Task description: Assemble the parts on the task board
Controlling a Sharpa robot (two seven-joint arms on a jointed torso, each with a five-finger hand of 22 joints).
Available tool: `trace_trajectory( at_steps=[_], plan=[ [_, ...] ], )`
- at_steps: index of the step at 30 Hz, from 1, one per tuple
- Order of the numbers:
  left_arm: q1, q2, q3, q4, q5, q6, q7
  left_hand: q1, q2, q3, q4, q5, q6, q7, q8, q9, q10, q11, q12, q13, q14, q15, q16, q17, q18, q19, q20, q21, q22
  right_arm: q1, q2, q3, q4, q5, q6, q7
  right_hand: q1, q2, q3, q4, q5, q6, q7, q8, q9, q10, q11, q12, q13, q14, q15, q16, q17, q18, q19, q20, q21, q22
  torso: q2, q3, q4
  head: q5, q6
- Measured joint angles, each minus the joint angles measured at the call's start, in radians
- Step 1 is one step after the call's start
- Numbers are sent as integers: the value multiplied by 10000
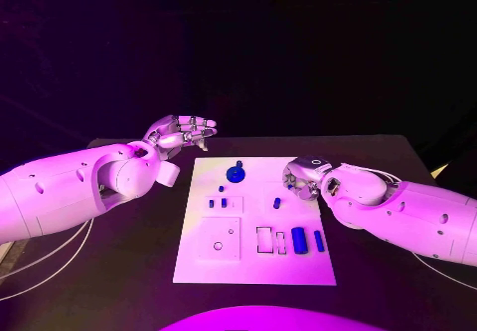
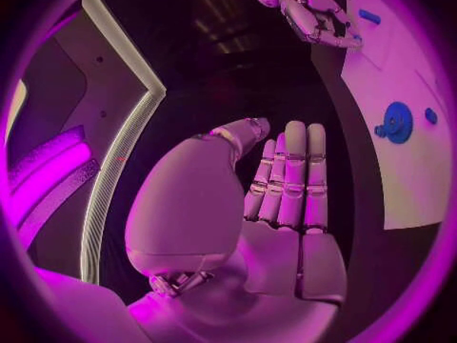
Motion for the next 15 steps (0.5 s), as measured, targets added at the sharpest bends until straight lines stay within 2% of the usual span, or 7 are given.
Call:
trace_trajectory(
  at_steps=[7,15],
  plan=[
    [0,0,0,-1,32,-95,-14,0,0,0,0,0,0,0,0,0,1,0,0,0,0,0,0,-7,0,0,0,0,1,12,-309,6,383,-44,-446,-42,-36,36,40,-40,0,8,-8,-2,29,14,14,0,118,-4,-4,0,-35,0,35,35,116,-1,-8,-5,12,-7,37],
    [0,9,0,-9,74,-155,-10,0,0,0,0,0,0,0,0,1,1,0,0,1,1,0,0,-6,1,0,0,0,1,237,-906,111,1164,241,-1089,12,-139,122,83,-137,-68,29,-34,43,65,47,47,0,177,-35,-35,-1,-61,0,35,35,216,-2,-8,-12,17,-20,76]
  ],
)
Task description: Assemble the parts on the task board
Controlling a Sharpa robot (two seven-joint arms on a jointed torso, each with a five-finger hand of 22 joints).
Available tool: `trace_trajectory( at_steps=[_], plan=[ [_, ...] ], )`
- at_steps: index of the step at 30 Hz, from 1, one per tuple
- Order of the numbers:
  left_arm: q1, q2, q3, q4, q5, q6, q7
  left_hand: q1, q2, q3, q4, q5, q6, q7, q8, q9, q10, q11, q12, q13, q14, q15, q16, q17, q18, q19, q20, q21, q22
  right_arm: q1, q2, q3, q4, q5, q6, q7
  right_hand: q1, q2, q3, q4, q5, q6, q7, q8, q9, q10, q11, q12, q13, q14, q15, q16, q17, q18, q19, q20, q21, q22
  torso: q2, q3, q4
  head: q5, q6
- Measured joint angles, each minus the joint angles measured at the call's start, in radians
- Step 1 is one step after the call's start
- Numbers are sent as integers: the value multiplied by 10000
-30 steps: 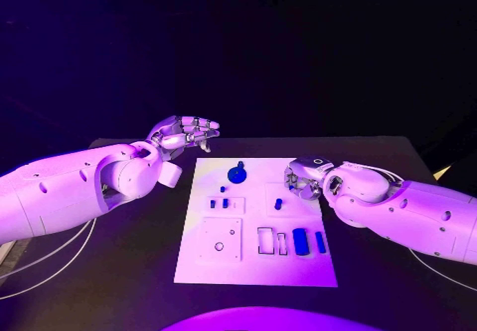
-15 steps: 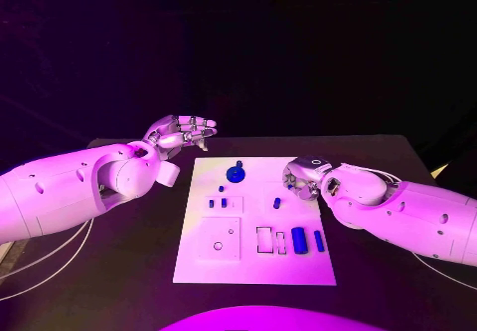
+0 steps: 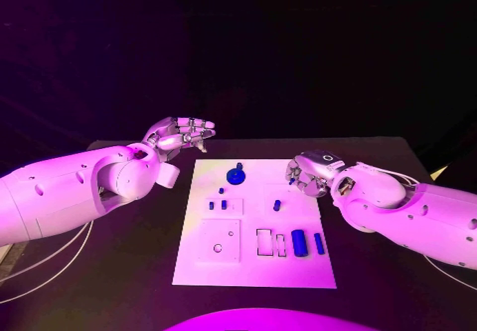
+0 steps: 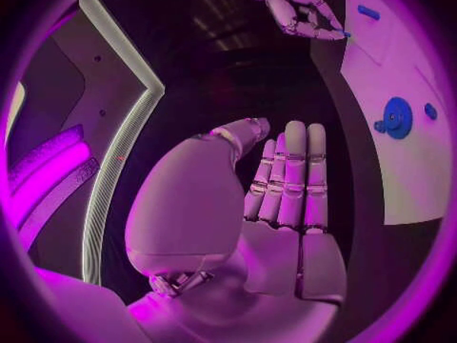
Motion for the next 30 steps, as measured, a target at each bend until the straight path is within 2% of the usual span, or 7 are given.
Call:
trace_trajectory(
  at_steps=[4,7,14,18,22,30],
  plan=[
    [0,3,-1,-3,17,-9,6,0,0,0,0,0,0,0,0,0,0,0,38,0,0,0,0,1,-1,-36,36,0,0,66,-285,30,544,242,-230,45,-66,-36,0,0,-1,-2,-2,0,5,46,-43,0,2,0,1,0,0,1,0,0,0,-1,-1,0,-12,19,2],
    [0,16,-1,-4,28,-12,10,0,0,0,0,0,0,0,0,0,0,0,38,0,0,0,0,0,0,-36,36,0,0,84,-391,37,987,430,-366,89,-66,-36,0,0,-4,-10,-10,0,11,176,-144,-39,-12,1,1,0,0,0,0,0,70,-1,-4,1,-18,43,2],
    [-1,94,-1,-20,43,-12,13,0,0,-27,-27,0,-34,-35,38,0,-75,4,38,0,-36,36,0,-11,0,-36,36,0,1,26,-56,44,1751,760,-462,175,-66,-37,0,0,-15,23,23,-4,9,181,-146,-39,-12,1,2,0,11,0,-1,0,70,-2,-4,6,-17,156,-4],
    [-2,151,-1,-23,49,-11,13,0,0,-27,-27,0,-34,-35,38,1,-89,17,38,1,-36,35,0,-11,-1,-36,36,0,1,-81,286,38,1993,871,-440,202,-65,-37,0,0,-21,23,23,-5,8,215,-179,-40,-28,1,2,0,10,0,-1,0,70,-3,-4,6,0,257,-38],
    [-2,166,-1,-16,55,-7,13,0,0,-27,-27,0,-69,1,38,1,-89,17,93,7,-36,36,1,-11,0,-36,36,0,1,-228,622,8,2123,928,-372,224,-65,-38,39,-40,-35,22,22,-6,8,215,-180,-54,-31,1,2,0,10,0,-1,0,70,-3,3,-1,12,488,-66],
    [-3,182,-4,25,64,-4,13,-20,20,-27,-27,0,-91,-21,69,1,-112,35,126,10,-35,36,1,-15,0,-56,56,0,2,-533,1103,-81,1969,919,-145,238,-77,-51,40,-40,-40,21,21,-23,20,216,-180,-57,-22,1,2,0,5,1,-2,1,69,-4,15,-12,12,741,-161]
  ],
)
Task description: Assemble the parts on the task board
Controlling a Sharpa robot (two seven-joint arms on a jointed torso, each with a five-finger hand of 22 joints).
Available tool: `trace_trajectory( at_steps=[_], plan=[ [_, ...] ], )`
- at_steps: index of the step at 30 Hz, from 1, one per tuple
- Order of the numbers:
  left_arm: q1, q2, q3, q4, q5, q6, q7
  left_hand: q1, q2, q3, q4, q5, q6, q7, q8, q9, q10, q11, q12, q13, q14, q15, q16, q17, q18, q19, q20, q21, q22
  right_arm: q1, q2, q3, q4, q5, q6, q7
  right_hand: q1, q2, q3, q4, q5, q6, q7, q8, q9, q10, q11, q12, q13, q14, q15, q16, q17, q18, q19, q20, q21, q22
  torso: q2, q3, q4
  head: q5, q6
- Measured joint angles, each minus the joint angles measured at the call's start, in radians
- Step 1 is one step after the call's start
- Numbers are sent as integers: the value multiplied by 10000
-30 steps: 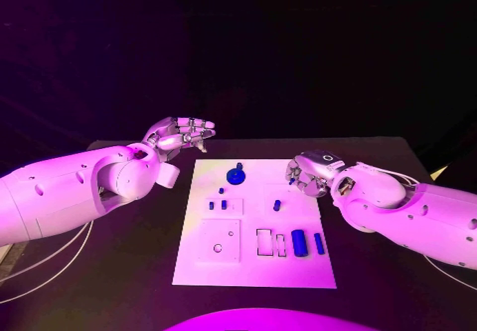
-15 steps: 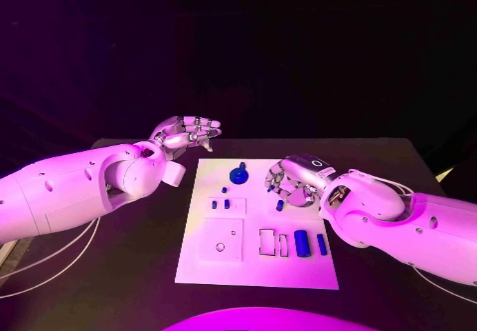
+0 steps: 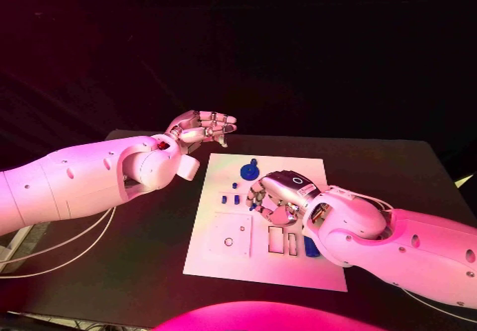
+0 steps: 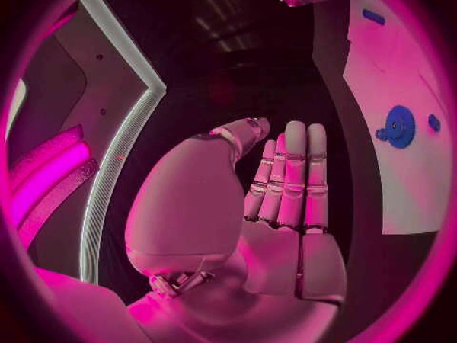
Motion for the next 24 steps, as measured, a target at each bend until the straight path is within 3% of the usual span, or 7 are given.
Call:
trace_trajectory(
  at_steps=[7,12,24],
  plan=[
    [0,3,0,43,26,4,4,-129,118,-120,83,0,-120,-46,153,0,-143,7,187,24,-36,37,9,-8,-2,-54,54,-134,-62,-195,293,-68,-259,-85,173,-12,0,0,0,0,-1,-1,-1,-2,8,2,-2,-2,0,0,0,0,-23,0,0,0,-69,4,4,-1,-3,134,-106],
    [0,30,0,64,45,24,38,-401,47,-351,293,0,-269,-51,346,5,-352,2,405,39,-91,91,136,-8,-2,-61,75,-409,-253,-376,503,-93,-435,-199,243,-18,1,-1,-1,1,-1,-3,-2,-19,8,20,-19,-22,-2,0,0,0,-23,-1,0,0,-69,8,5,1,-16,231,-164],
    [2,45,0,97,78,55,80,-418,44,-392,334,0,-283,-66,396,9,-389,37,458,49,-91,91,141,-7,-1,-29,107,-494,-340,-658,823,-114,-815,-505,374,-42,-68,15,27,-27,-22,-21,-18,11,-5,56,-54,-39,-5,0,0,0,-37,0,-1,0,-69,6,4,15,-14,353,-281]
  ],
)
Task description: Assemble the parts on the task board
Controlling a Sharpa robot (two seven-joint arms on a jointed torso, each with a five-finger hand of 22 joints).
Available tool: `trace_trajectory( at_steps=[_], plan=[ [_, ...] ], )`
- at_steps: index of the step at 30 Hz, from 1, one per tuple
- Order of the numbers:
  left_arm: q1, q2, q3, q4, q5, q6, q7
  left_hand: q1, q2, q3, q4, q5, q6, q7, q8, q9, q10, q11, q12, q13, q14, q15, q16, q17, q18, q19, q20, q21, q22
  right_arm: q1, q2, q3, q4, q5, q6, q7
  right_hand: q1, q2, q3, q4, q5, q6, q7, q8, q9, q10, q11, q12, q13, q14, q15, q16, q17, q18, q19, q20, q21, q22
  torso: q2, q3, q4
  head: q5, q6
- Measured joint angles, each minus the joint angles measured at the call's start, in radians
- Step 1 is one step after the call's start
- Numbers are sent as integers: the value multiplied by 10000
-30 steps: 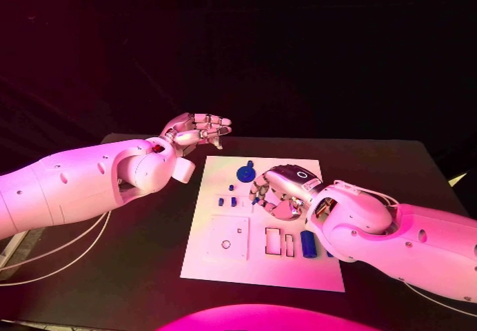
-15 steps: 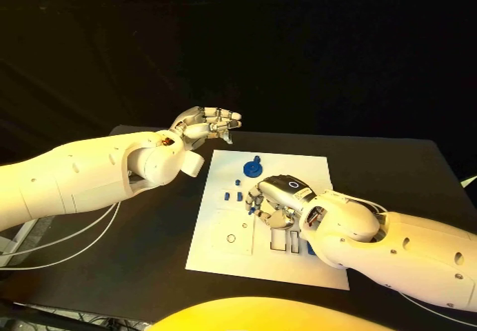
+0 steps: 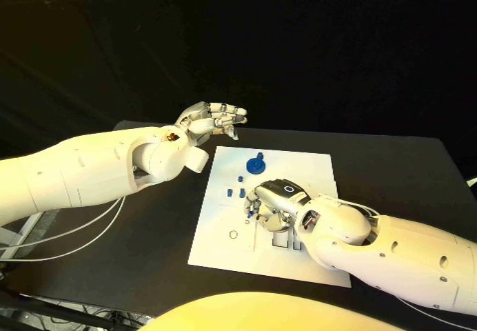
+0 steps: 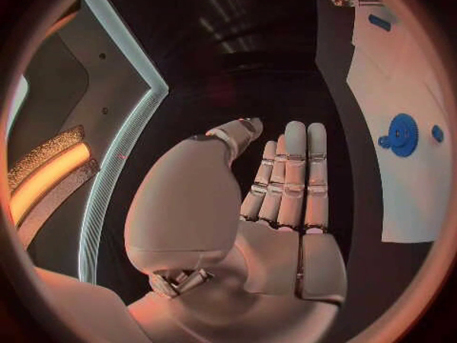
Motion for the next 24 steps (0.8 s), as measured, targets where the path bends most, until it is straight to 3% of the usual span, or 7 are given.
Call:
trace_trajectory(
  at_steps=[24],
  plan=[
    [-2,1,-5,-20,16,112,-20,-52,53,-51,53,0,-69,-1,97,-1,-71,0,95,-2,-34,34,34,-8,-1,36,35,-101,-71,-171,161,-7,-171,-212,128,-29,-25,-28,-1,1,-18,-20,-20,-10,6,51,-21,-59,5,0,0,0,0,0,0,0,0,-3,-9,1,-3,35,-38]
  ],
)
